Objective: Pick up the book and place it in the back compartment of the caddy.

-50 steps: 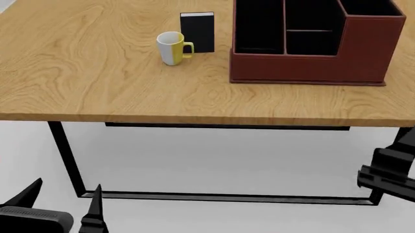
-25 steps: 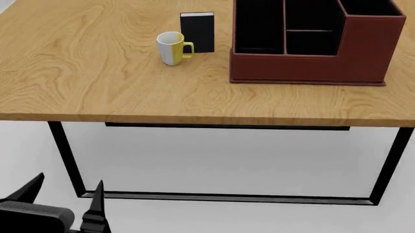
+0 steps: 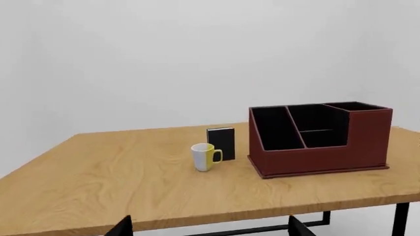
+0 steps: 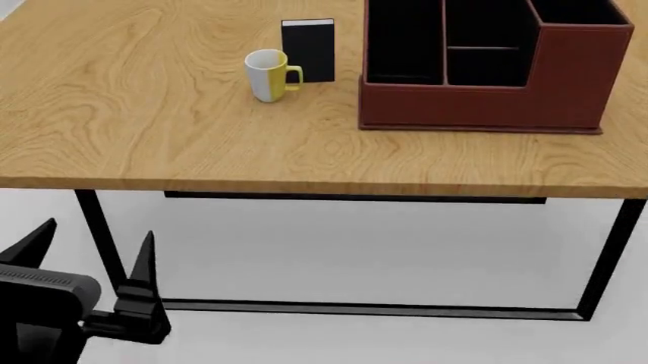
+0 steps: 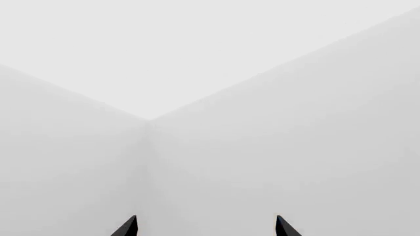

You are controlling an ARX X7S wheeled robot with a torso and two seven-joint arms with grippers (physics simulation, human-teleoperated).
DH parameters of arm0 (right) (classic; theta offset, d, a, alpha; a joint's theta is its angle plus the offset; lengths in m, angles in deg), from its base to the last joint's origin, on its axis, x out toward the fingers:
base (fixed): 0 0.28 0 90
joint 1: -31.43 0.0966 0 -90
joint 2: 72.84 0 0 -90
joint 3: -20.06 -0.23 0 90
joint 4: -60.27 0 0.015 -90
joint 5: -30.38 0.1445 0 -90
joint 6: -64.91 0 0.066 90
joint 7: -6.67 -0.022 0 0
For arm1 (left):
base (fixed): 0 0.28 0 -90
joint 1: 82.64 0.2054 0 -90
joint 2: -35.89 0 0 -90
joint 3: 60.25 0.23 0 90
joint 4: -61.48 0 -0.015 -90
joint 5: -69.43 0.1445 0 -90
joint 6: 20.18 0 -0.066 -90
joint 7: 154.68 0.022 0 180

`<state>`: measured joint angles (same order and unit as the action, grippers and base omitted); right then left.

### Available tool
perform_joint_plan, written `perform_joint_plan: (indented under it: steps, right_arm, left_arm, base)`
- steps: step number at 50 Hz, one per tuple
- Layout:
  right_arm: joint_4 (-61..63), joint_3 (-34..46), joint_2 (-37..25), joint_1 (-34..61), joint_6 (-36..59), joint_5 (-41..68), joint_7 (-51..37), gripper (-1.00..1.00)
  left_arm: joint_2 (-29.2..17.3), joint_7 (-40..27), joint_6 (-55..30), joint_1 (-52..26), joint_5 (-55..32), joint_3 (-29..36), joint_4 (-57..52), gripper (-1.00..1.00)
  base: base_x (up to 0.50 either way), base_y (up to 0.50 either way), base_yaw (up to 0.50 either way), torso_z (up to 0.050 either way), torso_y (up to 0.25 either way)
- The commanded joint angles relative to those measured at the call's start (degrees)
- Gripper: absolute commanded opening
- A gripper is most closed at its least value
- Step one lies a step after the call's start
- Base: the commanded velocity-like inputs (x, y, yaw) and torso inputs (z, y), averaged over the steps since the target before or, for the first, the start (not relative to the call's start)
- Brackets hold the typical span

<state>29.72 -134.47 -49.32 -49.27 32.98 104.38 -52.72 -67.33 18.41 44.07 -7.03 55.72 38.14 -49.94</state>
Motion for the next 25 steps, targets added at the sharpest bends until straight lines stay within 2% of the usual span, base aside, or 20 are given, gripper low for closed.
perform_joint_plan:
  steps: [1,10,25]
  right_arm:
    - [0.0,-3.7,-2.6,-1.4,0.0,4.3,-3.0,1.00]
    - [-0.2,-4.2,-4.1,-1.6,-0.6,6.0,-4.5,1.00]
    - [-0.4,-2.6,-5.1,-2.6,-2.4,5.8,-4.8,1.00]
  left_arm:
    - [-1.2,-0.8,-8.3,-6.5,-2.0,-0.2,-5.8,1.00]
    - [-1.8,-0.9,-11.1,-10.6,-2.7,-0.2,-6.6,1.00]
    - [-2.4,-1.2,-10.2,-9.5,-2.5,0.4,-6.3,1.00]
  base:
    - [0.00,0.00,0.00,0.000,0.000]
    - [0.00,0.00,0.00,0.000,0.000]
    - [0.00,0.00,0.00,0.000,0.000]
